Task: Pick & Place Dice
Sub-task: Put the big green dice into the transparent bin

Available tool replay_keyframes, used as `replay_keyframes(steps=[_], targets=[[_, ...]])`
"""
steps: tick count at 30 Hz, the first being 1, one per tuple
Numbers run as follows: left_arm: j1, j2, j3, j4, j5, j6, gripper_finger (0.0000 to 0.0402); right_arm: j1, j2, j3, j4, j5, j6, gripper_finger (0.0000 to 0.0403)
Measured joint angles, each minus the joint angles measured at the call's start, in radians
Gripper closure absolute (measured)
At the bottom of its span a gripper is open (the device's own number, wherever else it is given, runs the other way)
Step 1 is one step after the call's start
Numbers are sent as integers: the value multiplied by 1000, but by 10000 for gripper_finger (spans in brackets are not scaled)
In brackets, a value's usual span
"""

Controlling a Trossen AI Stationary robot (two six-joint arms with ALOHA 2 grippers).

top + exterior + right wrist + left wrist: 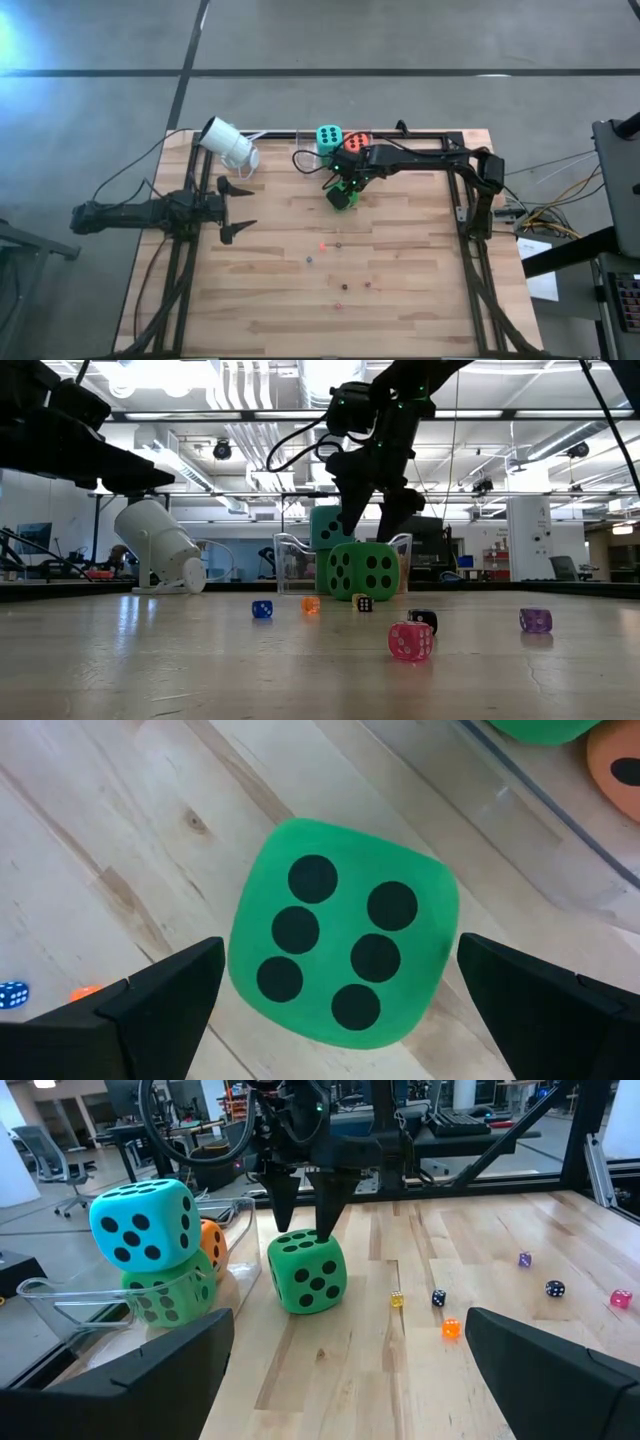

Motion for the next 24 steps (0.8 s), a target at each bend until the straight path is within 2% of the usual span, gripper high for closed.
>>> replay_keyframes(steps=[6, 13, 24], targets=[[0, 0, 0, 0, 0, 0, 2, 0, 0, -1, 0, 14, 48, 3], [0, 0, 0, 0, 0, -3, 2, 0, 0, -1, -8, 87, 71, 3], [0, 0, 0, 0, 0, -3, 2, 4, 0, -1, -7, 29, 52, 3]])
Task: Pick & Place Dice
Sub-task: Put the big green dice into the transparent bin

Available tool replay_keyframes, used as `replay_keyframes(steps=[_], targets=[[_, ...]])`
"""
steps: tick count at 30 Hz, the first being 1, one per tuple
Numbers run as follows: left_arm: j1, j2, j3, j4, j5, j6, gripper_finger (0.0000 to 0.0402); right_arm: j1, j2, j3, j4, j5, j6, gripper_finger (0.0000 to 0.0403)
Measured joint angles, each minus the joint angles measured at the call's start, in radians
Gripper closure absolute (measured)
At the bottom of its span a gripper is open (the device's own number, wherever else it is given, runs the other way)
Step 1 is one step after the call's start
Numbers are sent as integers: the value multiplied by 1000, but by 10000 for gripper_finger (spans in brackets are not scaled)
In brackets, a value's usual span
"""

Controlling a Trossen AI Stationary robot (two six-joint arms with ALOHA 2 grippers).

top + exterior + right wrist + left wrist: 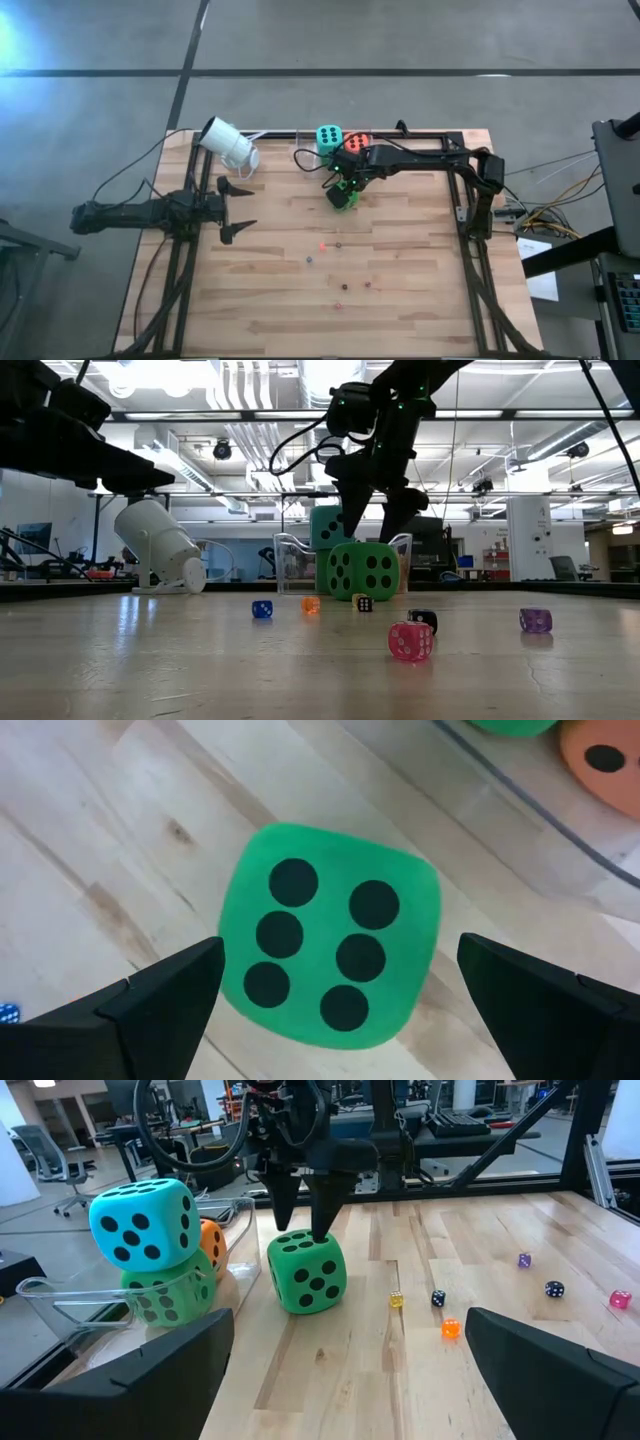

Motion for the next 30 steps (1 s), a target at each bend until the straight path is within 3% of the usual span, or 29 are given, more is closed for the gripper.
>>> replay_keyframes(steps=[30], targets=[[0, 0, 0, 0, 0, 1, 2, 23, 0, -56, 77, -29, 10, 3]])
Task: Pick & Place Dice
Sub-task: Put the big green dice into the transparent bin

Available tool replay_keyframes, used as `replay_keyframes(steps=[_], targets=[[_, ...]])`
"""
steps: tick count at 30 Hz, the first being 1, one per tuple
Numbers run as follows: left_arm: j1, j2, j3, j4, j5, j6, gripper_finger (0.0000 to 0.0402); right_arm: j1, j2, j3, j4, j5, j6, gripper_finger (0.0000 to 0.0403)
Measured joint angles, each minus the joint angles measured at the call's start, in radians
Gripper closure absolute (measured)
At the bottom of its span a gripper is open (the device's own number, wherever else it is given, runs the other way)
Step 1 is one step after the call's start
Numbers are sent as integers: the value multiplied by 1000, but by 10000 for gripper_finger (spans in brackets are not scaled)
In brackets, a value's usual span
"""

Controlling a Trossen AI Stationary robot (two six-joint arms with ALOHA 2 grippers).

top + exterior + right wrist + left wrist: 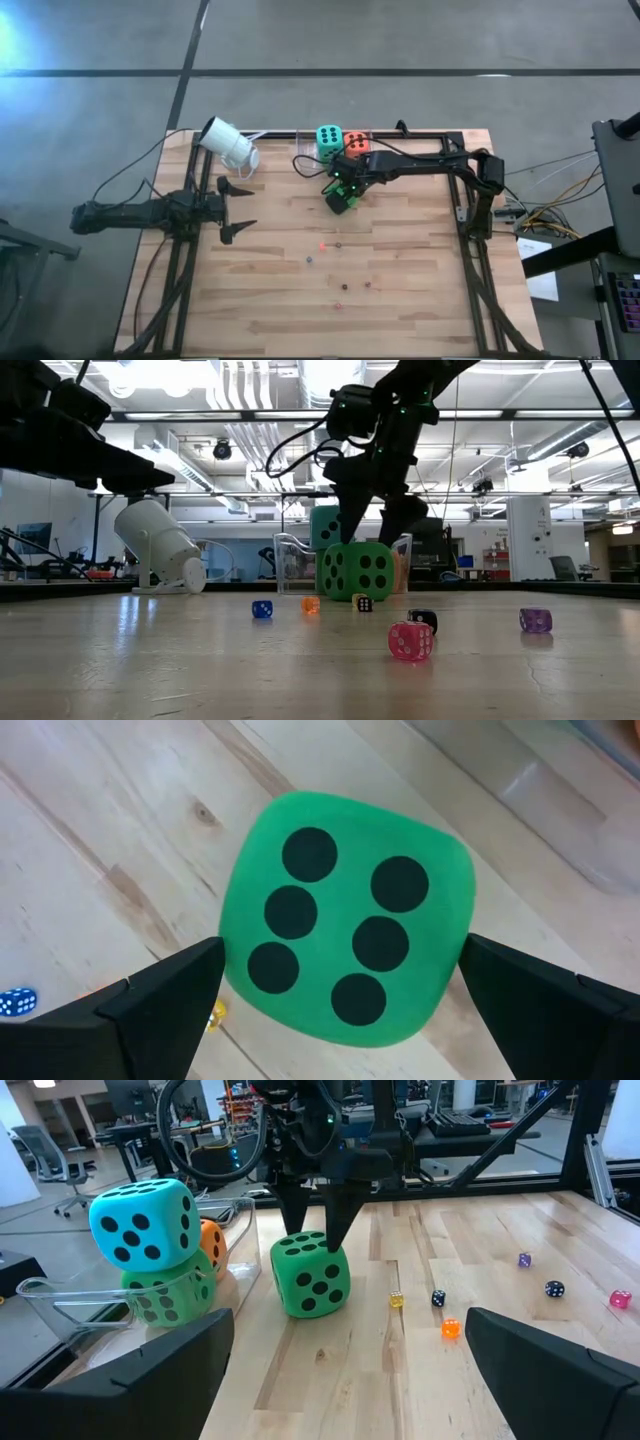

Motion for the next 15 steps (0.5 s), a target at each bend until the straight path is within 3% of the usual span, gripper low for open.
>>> replay_keyframes(steps=[15], targets=[[0, 0, 0, 0, 0, 1, 2, 2, 8, 17, 14, 0, 4, 3]])
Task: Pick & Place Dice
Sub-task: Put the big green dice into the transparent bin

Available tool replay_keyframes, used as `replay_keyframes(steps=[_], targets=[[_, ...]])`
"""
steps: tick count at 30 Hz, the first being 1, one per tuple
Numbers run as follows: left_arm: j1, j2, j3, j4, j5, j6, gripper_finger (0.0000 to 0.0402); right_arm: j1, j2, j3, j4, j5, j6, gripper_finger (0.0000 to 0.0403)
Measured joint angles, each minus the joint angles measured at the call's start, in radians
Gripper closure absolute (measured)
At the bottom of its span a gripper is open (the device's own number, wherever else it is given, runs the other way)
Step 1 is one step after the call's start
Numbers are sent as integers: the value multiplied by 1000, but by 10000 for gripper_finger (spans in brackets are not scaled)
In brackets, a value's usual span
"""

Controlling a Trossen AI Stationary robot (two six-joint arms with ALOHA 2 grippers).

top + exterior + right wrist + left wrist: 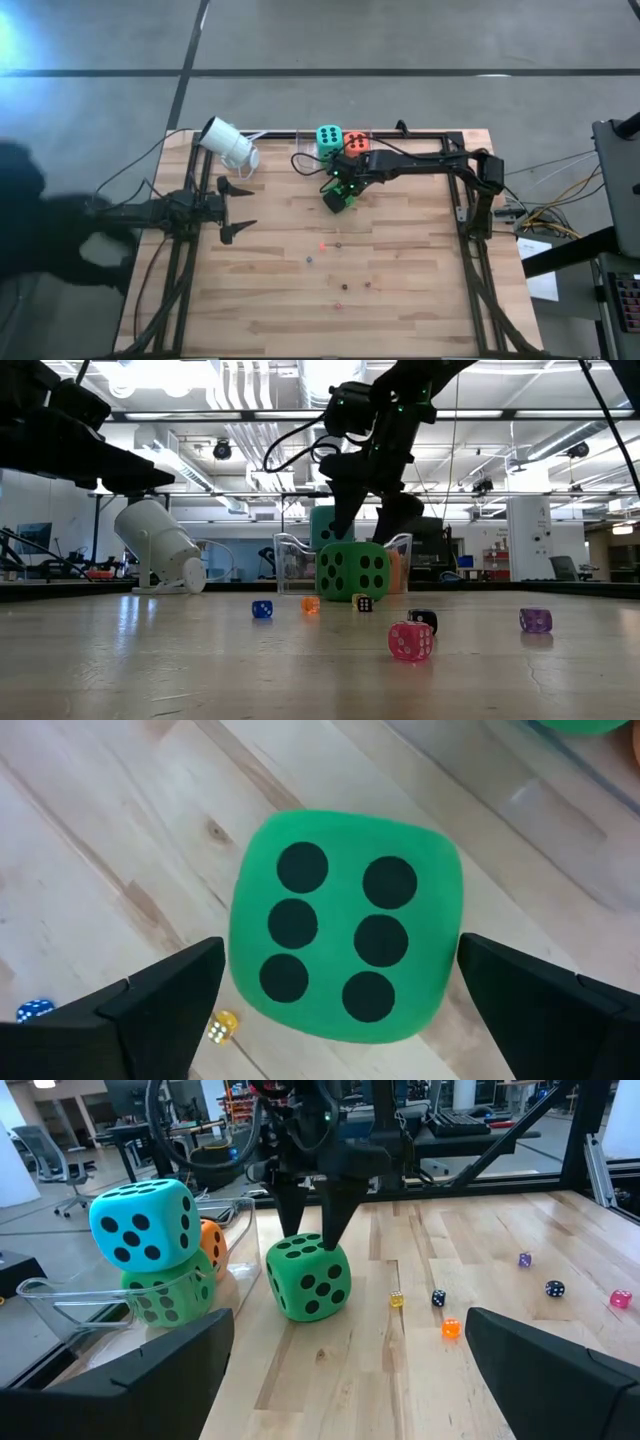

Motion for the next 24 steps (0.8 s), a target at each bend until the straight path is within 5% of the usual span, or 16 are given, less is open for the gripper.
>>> replay_keyframes(steps=[24], targets=[[0, 0, 0, 0, 0, -2, 2, -11, 90, 36, 50, -11, -98, 27]])
